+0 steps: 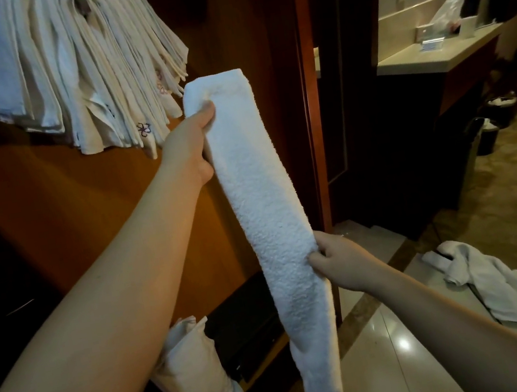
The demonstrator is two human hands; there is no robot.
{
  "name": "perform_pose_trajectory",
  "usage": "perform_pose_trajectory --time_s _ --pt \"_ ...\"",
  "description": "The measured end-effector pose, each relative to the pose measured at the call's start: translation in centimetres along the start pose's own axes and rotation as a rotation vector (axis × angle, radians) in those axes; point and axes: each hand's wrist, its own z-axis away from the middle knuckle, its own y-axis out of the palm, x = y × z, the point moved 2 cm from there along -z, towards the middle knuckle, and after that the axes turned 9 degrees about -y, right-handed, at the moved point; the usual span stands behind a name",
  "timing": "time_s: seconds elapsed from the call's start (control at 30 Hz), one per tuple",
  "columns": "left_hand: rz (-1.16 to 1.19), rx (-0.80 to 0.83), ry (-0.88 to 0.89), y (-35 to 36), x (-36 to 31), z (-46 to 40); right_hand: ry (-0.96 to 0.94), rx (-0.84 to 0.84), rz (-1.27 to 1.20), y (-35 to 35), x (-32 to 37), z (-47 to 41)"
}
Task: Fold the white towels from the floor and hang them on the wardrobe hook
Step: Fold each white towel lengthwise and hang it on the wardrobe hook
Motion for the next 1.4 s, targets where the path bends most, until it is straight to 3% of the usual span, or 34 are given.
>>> perform_pose_trajectory --time_s 0.17,0.23,0.5,0.7,0.9,1.2,1.4 --pt "0.032 0.13 0.049 -0.4 -0.9 -0.1 0.085 -0.077 -0.593 0.1 -1.2 -0.1" --pt "0.07 0.174 0.04 -0.7 -1.2 -0.3 0.072 -0.065 -0.687 -0.1 -1.9 -0.2" --pt "0.142 0.167 0.001 -1.3 -1.6 -1.1 -0.018 -0.035 -0.368 -2.3 -1.3 -0.4" --pt "0.208 0.238 -0.031 -1.4 -1.7 -1.4 -0.059 -0.049 -0.286 -2.8 -0.5 -0.4" --pt "0.234 0.238 -0.056 -0.9 -2.0 -1.5 -0.109 -0.146 -0.112 -2.7 0.7 0.0" --pt "0.158 0.235 -0.037 0.6 -2.0 -2.0 0.095 0.169 -0.182 -2.7 0.6 -0.9" --pt "0.115 0.181 -0.092 1.5 -1.6 -2.5 0.153 0.231 -0.558 -1.2 -0.8 -0.5"
